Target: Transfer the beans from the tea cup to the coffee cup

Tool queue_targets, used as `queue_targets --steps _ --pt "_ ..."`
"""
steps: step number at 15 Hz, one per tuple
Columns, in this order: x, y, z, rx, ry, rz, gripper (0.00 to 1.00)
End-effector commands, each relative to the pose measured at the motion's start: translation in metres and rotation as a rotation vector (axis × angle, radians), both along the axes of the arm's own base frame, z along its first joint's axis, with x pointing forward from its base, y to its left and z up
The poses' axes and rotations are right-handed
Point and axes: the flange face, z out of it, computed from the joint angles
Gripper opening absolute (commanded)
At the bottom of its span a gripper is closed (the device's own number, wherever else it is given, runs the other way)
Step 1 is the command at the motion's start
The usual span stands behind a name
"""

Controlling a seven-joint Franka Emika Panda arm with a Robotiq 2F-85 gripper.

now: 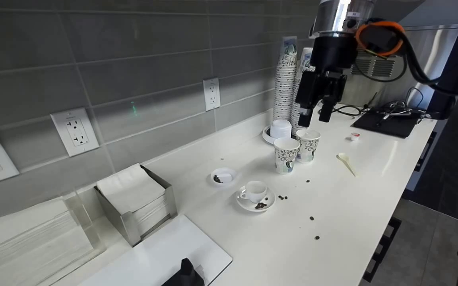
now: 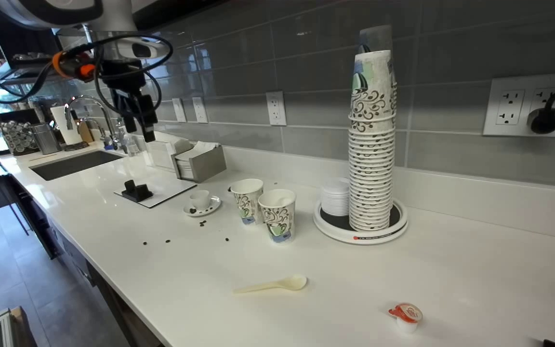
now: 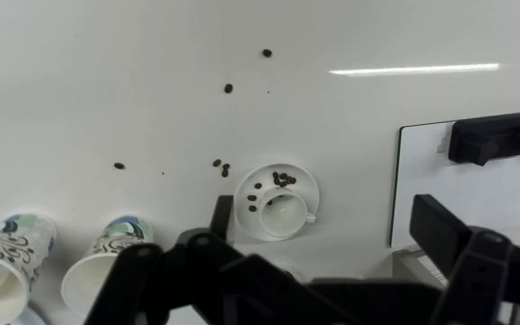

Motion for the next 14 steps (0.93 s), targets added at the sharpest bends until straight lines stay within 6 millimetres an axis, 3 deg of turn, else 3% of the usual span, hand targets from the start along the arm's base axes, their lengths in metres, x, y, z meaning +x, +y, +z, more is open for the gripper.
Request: queue_targets --steps 1,4,6,14 --pt "-0.005 0.071 -0.003 -0.077 -0.124 0.141 1.00" --pt "-0.014 0.132 -0.018 -0.124 -0.252 0.272 1.00" --pt "-0.012 0.161 -0.034 -0.204 -0.288 0.374 1.00" --pt "0.044 0.230 -0.085 -0.644 -0.213 0.626 1.00"
